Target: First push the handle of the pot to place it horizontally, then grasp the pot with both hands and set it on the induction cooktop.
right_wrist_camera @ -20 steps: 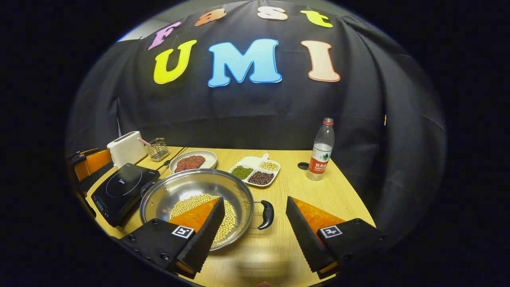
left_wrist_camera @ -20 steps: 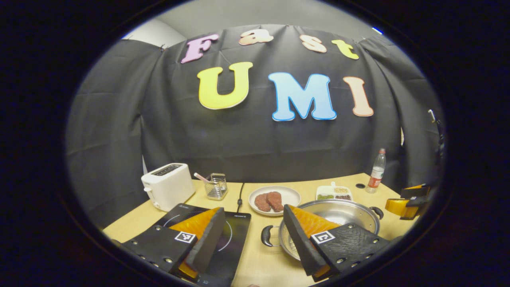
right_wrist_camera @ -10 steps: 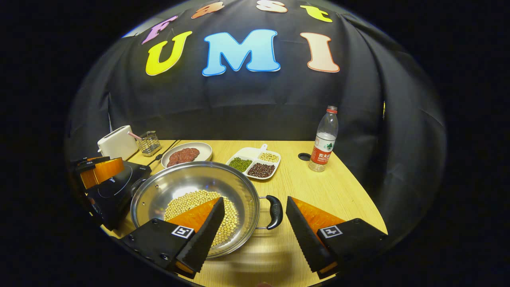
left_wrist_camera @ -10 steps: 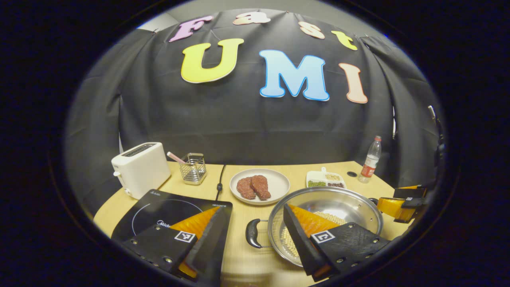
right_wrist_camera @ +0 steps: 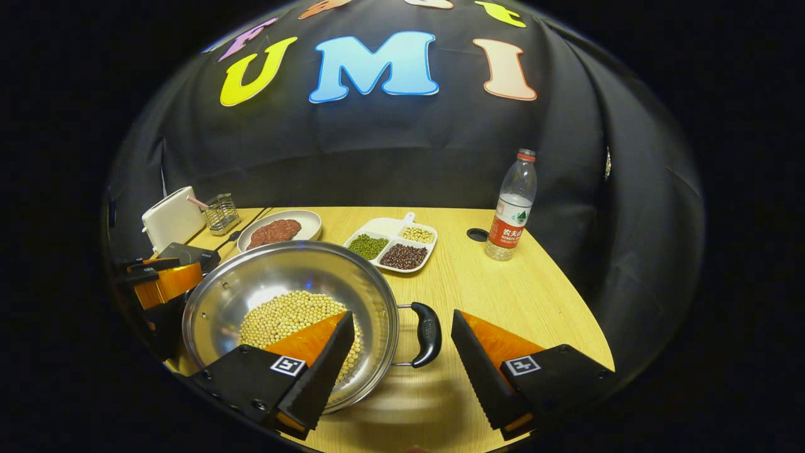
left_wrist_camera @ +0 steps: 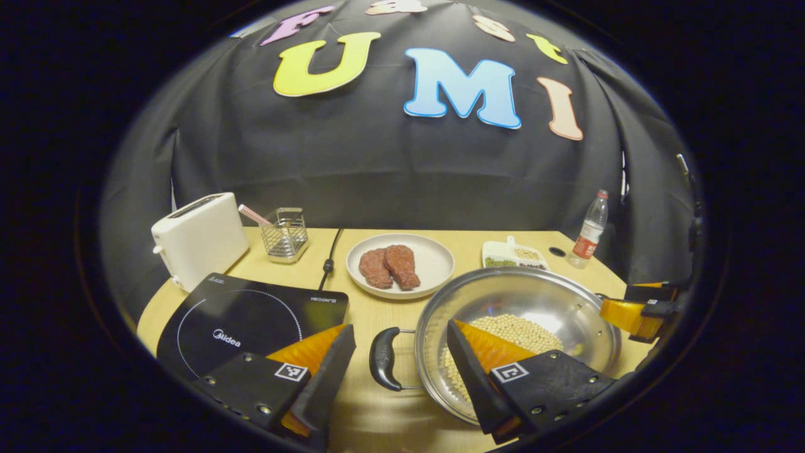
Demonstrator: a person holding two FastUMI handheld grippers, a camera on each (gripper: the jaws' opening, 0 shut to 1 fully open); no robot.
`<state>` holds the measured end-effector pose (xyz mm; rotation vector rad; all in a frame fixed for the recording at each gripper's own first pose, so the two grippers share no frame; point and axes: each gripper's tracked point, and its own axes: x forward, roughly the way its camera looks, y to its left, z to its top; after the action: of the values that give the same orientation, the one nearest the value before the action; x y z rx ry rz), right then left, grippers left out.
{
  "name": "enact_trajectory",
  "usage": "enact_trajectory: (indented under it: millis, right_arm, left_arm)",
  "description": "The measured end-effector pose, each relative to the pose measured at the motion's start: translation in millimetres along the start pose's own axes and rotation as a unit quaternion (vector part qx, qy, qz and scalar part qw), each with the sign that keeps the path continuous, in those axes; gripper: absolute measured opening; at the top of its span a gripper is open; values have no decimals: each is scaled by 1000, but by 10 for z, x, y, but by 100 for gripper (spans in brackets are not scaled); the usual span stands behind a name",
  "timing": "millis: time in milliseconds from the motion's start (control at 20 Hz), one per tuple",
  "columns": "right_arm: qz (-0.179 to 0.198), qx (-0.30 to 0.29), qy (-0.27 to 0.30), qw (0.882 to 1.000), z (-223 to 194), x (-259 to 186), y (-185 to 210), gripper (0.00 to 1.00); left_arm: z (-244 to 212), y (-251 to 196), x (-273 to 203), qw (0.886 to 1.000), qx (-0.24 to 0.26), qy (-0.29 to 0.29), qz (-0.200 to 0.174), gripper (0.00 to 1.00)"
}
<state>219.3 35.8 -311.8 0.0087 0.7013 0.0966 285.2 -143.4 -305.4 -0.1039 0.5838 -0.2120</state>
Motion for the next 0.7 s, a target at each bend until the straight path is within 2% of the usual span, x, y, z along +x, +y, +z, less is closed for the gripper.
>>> enact_trajectory:
  millis: [200,250,300,350,450,500,550,700]
  right_arm:
    - [-3,-3,14,1000,-85,104,-7,99]
    - [-4,-5,18,1000,-105,136,-11,96]
    - [-5,-5,21,1000,-128,171,-14,96]
    - [-5,-5,24,1000,-141,194,-22,99]
    - [-7,0,29,1000,-156,252,-34,99]
    - [-7,3,31,1000,-167,280,-36,96]
    - [-8,5,33,999,-178,304,-43,99]
    - [-12,9,37,999,-189,341,-69,99]
  left_arm:
    - [-154,-2,106,1000,1,21,0,90]
    - [-184,1,110,1000,5,25,2,90]
    - [-210,3,137,1000,6,28,2,87]
    - [-229,-13,160,1000,6,31,2,87]
    - [-249,-13,180,999,6,34,4,90]
    - [-258,-10,195,999,6,36,5,90]
    - [-280,-12,210,999,5,38,8,90]
    - [-310,-6,250,999,4,45,8,90]
